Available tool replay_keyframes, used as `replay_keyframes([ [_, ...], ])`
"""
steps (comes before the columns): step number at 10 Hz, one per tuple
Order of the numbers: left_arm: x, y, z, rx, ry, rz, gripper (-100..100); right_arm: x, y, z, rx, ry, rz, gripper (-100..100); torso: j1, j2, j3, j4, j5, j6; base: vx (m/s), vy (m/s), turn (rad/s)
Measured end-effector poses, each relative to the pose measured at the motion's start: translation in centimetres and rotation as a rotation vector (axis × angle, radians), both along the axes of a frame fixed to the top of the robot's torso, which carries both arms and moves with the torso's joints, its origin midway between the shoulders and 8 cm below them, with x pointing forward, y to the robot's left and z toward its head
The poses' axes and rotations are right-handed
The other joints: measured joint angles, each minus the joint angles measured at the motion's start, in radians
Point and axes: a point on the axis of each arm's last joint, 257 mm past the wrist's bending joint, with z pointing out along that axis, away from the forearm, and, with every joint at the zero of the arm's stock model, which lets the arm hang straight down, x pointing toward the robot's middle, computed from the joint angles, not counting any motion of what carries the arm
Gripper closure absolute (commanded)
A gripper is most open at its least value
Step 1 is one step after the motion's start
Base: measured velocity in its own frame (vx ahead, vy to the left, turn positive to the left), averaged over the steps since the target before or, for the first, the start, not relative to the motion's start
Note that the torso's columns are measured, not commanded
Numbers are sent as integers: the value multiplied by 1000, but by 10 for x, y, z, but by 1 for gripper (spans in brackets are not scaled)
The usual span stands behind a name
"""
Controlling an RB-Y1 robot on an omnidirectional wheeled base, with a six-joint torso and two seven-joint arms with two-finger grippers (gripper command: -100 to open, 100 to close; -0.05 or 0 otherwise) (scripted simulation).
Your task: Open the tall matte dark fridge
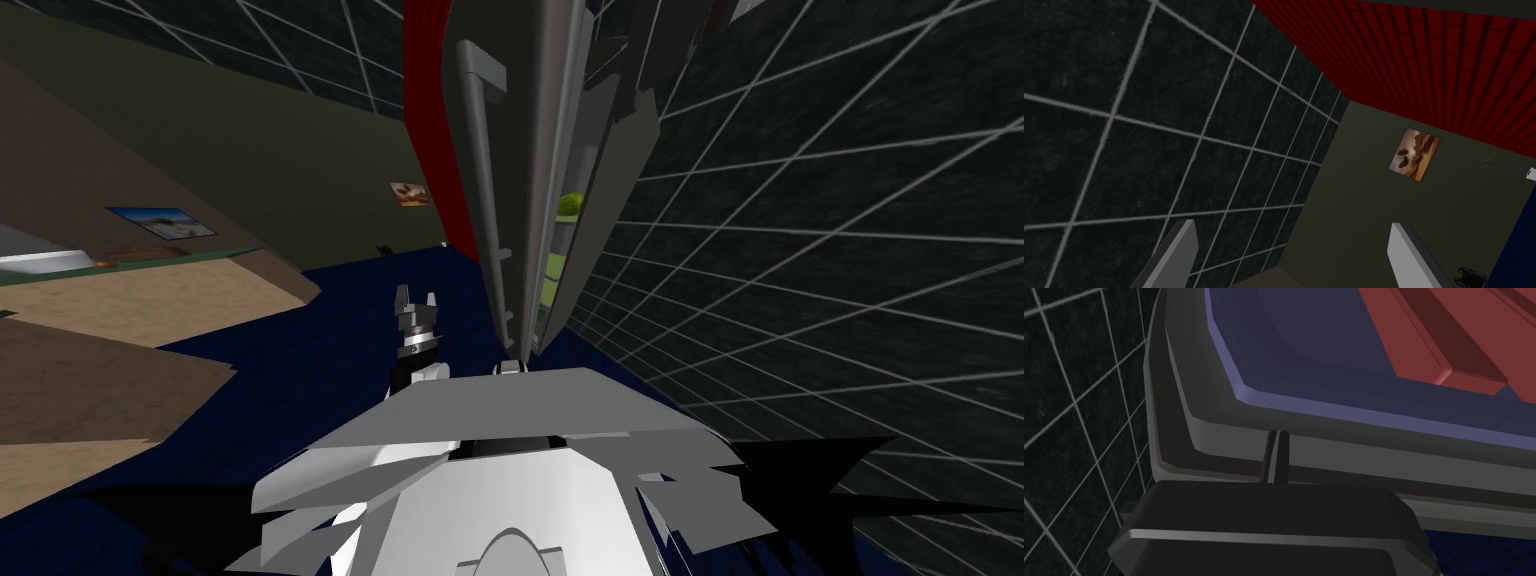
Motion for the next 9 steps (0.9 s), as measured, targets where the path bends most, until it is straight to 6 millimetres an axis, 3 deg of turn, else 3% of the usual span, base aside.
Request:
replay_keyframes([
  [9, 0, 0, 0, 0, 0, 0, 0, 32, -25, -7, -4, 17, -107, 100, -1, -4, -5, 1, 2, -3, -84, 294, -150],
])
